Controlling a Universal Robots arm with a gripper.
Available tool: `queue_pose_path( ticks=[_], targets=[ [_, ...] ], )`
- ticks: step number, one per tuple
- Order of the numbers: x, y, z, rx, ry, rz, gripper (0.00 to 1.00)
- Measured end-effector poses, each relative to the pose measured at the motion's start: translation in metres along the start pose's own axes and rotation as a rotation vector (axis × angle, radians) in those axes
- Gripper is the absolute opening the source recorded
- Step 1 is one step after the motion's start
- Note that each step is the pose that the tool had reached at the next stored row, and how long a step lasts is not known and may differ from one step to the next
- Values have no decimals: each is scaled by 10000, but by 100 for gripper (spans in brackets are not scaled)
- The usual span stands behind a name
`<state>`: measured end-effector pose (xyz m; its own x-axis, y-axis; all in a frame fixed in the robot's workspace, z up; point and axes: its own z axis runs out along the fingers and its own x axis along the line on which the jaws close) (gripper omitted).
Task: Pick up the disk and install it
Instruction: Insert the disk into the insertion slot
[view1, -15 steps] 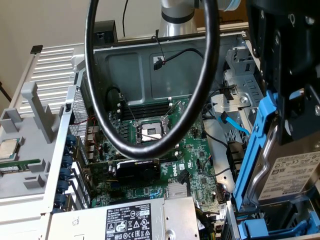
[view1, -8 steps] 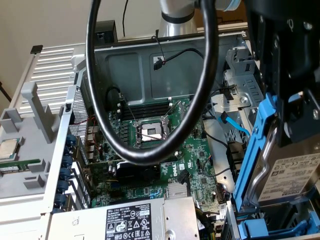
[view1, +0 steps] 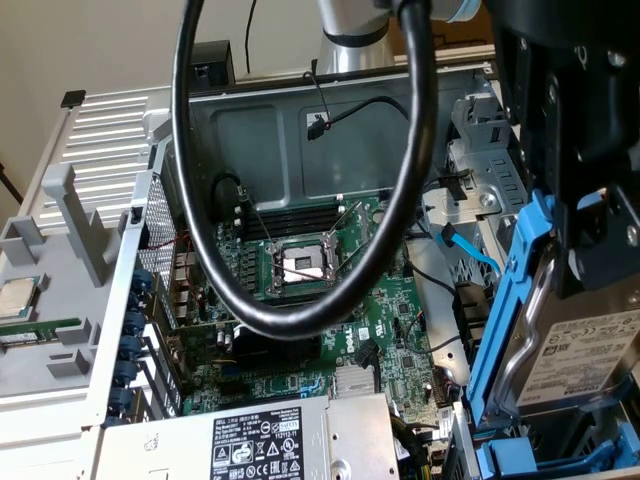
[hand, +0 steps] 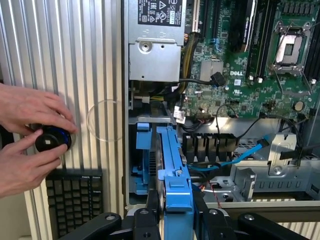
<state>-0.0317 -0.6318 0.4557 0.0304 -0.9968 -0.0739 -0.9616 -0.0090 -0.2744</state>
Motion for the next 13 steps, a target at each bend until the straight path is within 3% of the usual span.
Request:
queue_pose_path(
  ticks=[13],
  targets=[
    [3, 8, 27, 0, 1, 2, 36]
  ],
)
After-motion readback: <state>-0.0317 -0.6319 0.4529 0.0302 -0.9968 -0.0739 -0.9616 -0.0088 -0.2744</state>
